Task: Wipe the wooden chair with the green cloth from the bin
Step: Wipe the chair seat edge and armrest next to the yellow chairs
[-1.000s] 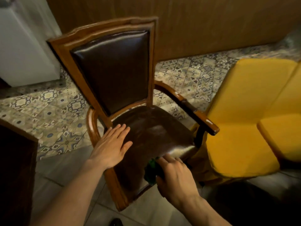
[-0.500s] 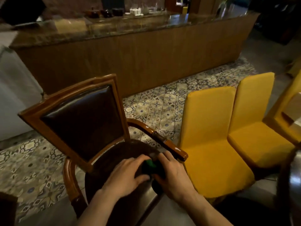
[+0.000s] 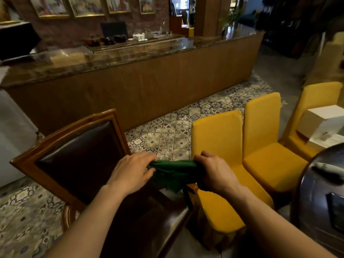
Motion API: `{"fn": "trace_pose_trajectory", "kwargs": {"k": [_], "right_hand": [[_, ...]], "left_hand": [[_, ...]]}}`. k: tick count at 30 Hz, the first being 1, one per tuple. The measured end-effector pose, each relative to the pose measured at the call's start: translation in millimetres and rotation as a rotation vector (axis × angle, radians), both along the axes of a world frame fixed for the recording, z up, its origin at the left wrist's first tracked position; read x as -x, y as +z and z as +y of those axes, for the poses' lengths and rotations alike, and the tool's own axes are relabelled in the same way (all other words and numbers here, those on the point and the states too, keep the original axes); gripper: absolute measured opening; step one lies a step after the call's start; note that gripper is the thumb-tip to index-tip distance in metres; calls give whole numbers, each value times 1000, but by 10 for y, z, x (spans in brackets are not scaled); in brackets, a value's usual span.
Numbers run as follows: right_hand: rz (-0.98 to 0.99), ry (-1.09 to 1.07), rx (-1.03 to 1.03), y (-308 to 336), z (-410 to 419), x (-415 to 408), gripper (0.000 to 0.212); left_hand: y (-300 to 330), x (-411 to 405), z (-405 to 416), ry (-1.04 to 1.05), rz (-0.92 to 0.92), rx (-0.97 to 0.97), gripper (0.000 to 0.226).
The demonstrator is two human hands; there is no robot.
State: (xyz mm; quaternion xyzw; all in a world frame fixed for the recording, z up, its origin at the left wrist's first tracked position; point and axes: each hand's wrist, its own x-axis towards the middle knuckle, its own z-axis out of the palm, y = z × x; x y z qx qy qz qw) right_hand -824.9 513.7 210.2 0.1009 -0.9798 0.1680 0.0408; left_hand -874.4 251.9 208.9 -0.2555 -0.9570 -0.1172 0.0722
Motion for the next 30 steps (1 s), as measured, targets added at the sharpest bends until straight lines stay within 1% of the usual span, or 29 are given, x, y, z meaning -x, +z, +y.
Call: {"fn": "trace_pose_trajectory", "kwargs": {"k": [5,10,16,20,27,30], "right_hand": [[35,-60,-28,-29,100,36,32],[1,-113,-38,-235,155,119,32],[-43,-170,-49,-549,136,469,32],[-77,-210,-49,-835,83,767,33],[-150,-228,-15,-1424,-83,1174,32],[-156,-244,21,-1652,-135,1295,28]], "left_hand": [[-57,76,179,-24,-22,8,19],[-376,231,252,-38,-61,6,19],[-850,682,359,-79,-116,-25,17],[-1198,997,368,-110,-150,-56,20],[-1848,1357,315,-123,-234,-43,20],[-2092,1458,364,-119,-271,-46,21]]}}
